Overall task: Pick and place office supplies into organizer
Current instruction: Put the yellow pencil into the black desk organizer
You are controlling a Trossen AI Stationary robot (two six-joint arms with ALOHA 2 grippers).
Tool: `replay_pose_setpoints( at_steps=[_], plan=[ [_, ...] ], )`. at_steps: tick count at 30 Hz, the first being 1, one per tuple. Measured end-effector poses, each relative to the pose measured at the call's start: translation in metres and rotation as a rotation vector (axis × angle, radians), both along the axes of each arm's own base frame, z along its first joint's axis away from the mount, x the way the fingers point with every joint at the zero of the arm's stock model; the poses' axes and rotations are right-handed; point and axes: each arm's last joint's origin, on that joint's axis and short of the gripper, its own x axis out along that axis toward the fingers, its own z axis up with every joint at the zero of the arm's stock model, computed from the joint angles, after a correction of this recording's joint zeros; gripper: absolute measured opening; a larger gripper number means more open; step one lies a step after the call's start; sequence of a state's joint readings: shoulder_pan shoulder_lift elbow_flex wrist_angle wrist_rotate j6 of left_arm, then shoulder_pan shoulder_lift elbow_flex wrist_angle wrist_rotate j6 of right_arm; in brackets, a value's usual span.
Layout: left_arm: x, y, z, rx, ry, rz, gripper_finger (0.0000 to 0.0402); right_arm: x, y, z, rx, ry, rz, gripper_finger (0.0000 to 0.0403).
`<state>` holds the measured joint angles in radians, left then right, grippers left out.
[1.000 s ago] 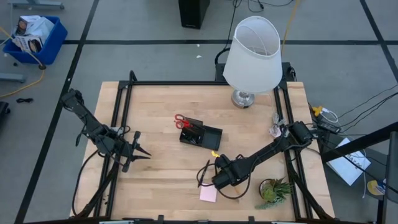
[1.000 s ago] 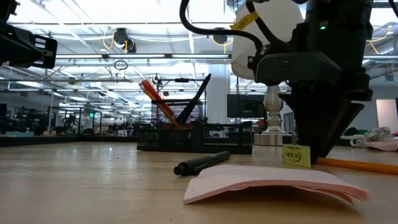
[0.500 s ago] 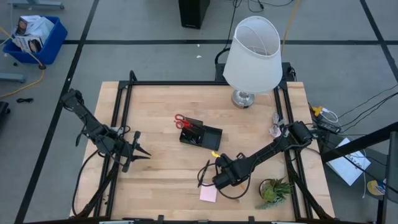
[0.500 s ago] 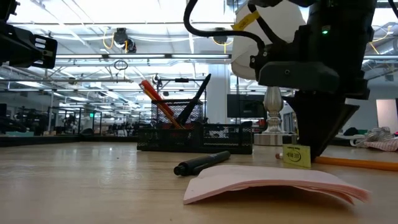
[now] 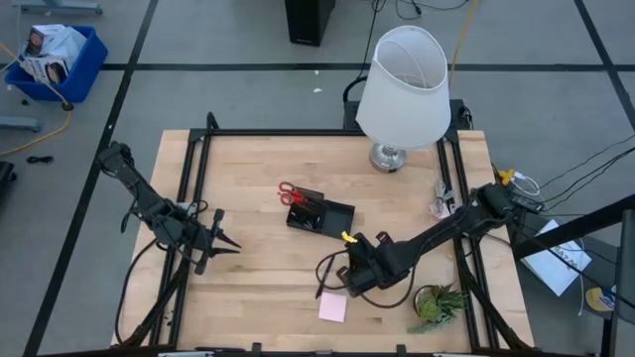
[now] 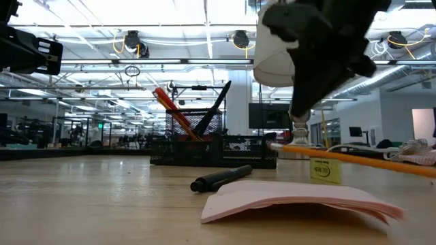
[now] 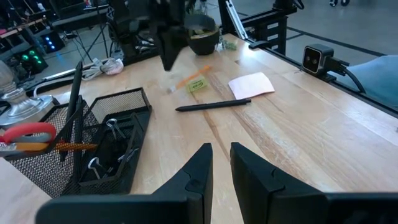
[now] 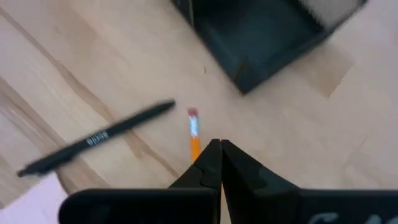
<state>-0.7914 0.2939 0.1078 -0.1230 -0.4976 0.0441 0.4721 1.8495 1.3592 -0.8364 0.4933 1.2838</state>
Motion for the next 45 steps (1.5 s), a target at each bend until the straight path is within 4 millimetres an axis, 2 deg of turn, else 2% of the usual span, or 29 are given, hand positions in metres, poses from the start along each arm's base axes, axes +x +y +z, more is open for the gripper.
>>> replay_pose_setpoints(
  at_steps=[3, 10, 15, 24, 29, 38, 41, 45],
  plan=[
    [0.000, 0.000, 0.000, 0.000, 0.000, 0.000, 0.0063, 0.000, -0.001, 0.009, -0.040, -0.055, 0.009, 0.0001],
    [0.000, 0.000, 0.000, 0.000, 0.000, 0.000, 0.0063, 0.007, 0.004, 0.014, 0.029, -0.082, 0.126, 0.0001],
    [0.000, 0.000, 0.000, 0.000, 0.000, 0.000, 0.0063, 0.007, 0.005, 0.006, 0.001, -0.017, 0.216, 0.0001],
    [0.000, 0.000, 0.000, 0.000, 0.000, 0.000, 0.0063, 0.000, -0.012, -0.020, 0.198, 0.094, 0.161, 0.0001],
    [0.000, 0.000, 0.000, 0.000, 0.000, 0.000, 0.0063, 0.003, -0.018, -0.024, 0.226, 0.091, 0.173, 0.0028],
    [0.000, 0.000, 0.000, 0.000, 0.000, 0.000, 0.0063, 0.017, -0.027, -0.021, 0.229, 0.020, 0.270, 0.0107],
    [0.000, 0.000, 0.000, 0.000, 0.000, 0.000, 0.0063, 0.016, -0.031, -0.022, 0.218, 0.055, 0.286, 0.0113],
    [0.000, 0.000, 0.000, 0.000, 0.000, 0.000, 0.0063, 0.015, -0.033, -0.037, 0.223, 0.145, 0.273, 0.0109]
  ],
)
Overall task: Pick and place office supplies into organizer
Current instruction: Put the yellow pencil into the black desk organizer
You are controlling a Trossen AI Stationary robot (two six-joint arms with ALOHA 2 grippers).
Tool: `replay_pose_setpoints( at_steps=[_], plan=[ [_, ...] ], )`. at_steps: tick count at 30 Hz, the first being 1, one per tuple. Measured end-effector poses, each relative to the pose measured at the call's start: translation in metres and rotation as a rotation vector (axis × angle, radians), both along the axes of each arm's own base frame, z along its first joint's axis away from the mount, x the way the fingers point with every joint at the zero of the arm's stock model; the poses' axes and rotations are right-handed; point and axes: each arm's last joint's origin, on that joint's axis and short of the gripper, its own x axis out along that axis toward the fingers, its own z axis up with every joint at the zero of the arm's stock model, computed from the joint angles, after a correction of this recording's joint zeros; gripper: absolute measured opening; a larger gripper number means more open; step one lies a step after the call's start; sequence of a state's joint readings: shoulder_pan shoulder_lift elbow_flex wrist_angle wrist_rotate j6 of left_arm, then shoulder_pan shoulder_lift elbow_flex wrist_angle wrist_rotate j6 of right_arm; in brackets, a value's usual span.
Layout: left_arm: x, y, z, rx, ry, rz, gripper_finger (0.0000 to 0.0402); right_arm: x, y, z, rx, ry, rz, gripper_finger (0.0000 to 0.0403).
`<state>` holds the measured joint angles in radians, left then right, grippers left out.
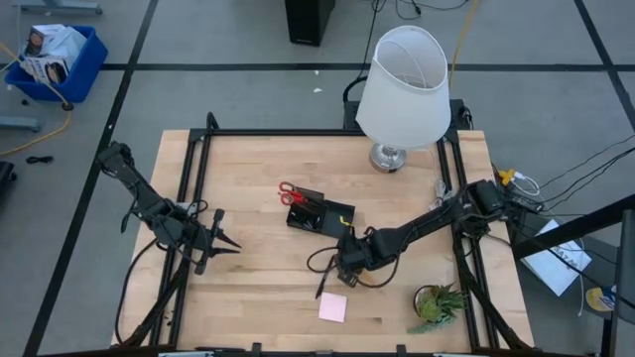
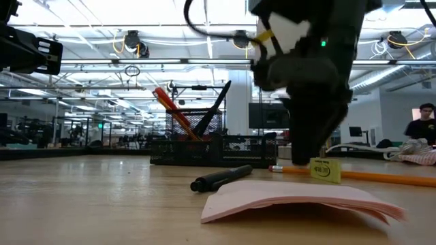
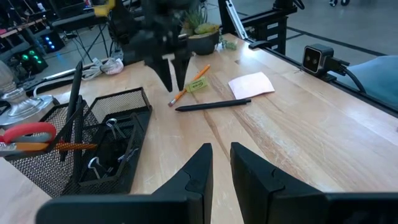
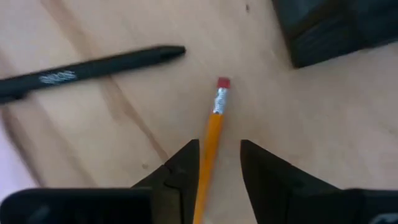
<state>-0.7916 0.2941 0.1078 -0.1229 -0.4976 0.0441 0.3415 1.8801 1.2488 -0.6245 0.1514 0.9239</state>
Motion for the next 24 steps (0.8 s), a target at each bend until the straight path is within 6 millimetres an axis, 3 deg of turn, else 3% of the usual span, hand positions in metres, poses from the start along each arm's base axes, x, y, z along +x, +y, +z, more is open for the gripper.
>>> replay_pose_setpoints(
  at_steps=[13, 24],
  plan=[
    [0.000, 0.000, 0.000, 0.001, 0.001, 0.000, 0.0063, 0.018, -0.005, -0.018, 0.040, 0.115, -0.020, 0.0095],
    [0.000, 0.000, 0.000, 0.000, 0.000, 0.000, 0.0063, 0.020, -0.015, -0.023, 0.102, 0.166, -0.030, 0.0018]
  ],
)
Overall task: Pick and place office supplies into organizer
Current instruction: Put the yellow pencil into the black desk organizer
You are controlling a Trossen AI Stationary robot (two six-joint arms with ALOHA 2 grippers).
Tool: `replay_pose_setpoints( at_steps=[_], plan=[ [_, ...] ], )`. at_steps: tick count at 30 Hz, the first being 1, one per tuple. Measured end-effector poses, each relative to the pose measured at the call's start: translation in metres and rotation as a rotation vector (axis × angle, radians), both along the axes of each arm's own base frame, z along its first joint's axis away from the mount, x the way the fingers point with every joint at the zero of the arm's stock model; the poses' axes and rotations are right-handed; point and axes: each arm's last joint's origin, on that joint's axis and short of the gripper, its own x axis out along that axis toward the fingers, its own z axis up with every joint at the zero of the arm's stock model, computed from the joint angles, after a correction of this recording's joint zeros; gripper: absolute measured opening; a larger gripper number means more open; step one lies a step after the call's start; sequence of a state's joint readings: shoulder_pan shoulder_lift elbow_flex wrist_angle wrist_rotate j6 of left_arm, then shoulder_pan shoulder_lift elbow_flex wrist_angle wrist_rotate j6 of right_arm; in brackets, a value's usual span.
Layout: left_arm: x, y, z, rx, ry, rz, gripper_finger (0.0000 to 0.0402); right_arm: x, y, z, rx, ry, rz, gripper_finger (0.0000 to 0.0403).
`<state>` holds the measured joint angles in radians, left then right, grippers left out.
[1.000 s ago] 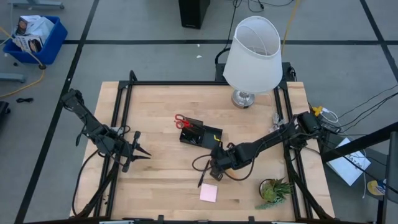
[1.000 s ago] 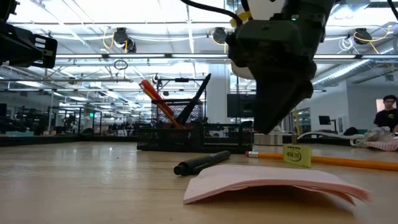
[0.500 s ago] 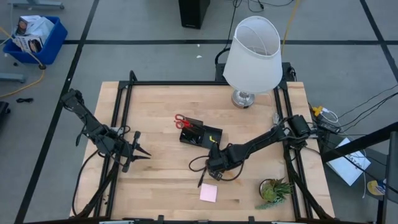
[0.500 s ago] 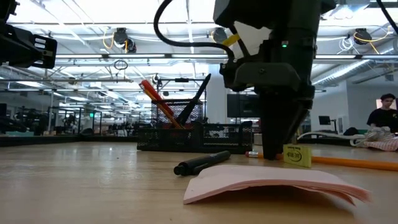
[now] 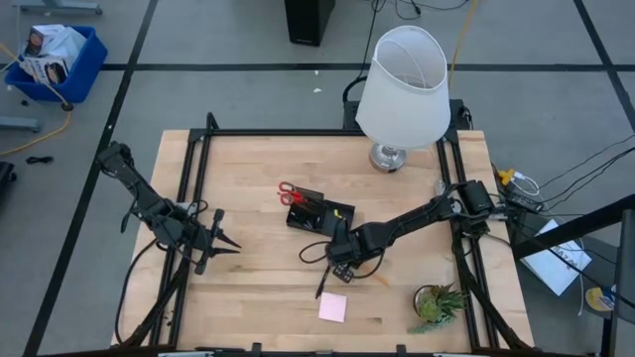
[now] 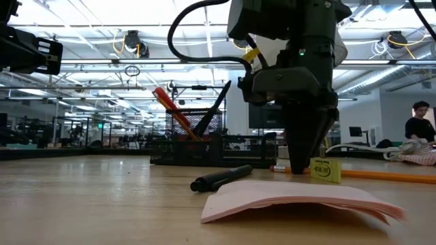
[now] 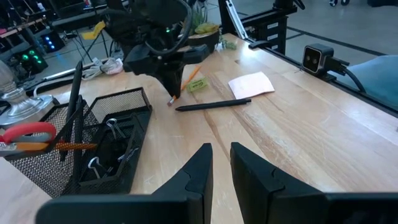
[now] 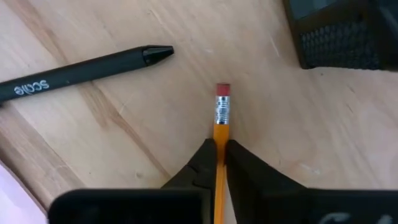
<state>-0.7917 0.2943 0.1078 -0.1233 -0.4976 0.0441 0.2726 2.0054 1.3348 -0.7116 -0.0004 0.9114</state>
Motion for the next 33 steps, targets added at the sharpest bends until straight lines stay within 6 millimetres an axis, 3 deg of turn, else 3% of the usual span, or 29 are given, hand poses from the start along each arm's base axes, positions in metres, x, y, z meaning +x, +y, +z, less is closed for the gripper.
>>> replay_pose_setpoints(
  at_steps=[15, 33],
  plan=[
    [0.000, 0.000, 0.000, 0.000, 0.000, 0.000, 0.0063, -0.001, 0.002, 0.007, -0.095, -0.056, 0.043, 0.0012],
    [0.000, 0.000, 0.000, -0.001, -0.001, 0.000, 0.0063, 0.009, 0.003, 0.054, -0.135, -0.361, 0.132, 0.0012]
  ],
)
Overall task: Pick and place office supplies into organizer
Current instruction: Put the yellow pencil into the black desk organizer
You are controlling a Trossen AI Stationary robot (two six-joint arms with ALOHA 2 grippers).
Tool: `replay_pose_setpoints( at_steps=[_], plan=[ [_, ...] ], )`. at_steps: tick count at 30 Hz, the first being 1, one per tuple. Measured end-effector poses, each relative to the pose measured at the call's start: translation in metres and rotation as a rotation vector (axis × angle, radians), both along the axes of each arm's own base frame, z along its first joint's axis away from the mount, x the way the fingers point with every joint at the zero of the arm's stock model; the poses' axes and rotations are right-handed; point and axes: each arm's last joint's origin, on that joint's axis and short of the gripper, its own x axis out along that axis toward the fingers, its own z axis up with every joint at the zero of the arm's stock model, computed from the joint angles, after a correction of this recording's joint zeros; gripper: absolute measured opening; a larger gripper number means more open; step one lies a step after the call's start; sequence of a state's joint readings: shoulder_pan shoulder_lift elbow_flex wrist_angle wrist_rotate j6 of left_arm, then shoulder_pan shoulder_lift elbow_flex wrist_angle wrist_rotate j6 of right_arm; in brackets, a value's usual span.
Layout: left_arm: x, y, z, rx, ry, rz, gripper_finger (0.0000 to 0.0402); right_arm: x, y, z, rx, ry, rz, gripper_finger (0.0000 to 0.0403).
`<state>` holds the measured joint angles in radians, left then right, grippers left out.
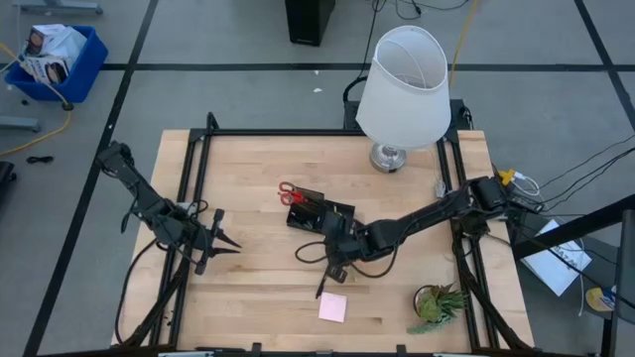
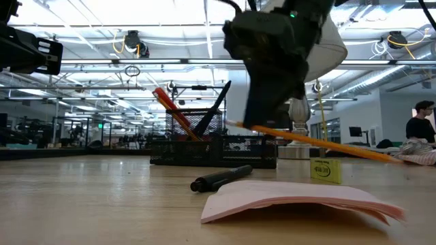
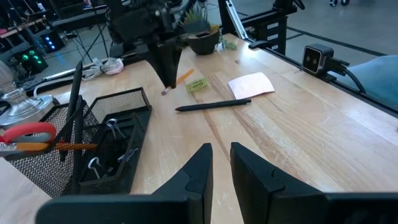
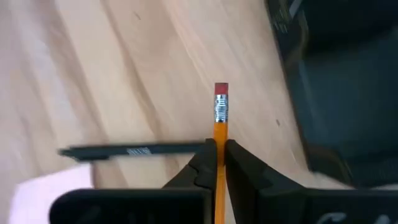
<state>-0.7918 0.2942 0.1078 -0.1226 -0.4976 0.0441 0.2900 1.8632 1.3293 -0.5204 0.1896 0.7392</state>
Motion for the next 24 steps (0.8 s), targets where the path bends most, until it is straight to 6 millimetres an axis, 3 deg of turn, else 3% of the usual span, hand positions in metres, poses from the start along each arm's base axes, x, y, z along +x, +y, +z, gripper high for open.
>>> replay_pose_setpoints(
  at_steps=[10, 17, 24],
  plan=[
    [0.000, 0.000, 0.000, 0.000, 0.000, 0.000, 0.0063, 0.008, -0.009, 0.029, -0.199, -0.206, 0.055, 0.0012],
    [0.000, 0.000, 0.000, 0.000, 0.000, 0.000, 0.0063, 0.019, -0.014, 0.063, -0.415, -0.454, 0.040, 0.0011],
    [0.000, 0.000, 0.000, 0.001, 0.001, 0.000, 0.0063, 0.035, -0.037, 0.086, -0.572, -0.678, 0.020, 0.0011]
  ],
)
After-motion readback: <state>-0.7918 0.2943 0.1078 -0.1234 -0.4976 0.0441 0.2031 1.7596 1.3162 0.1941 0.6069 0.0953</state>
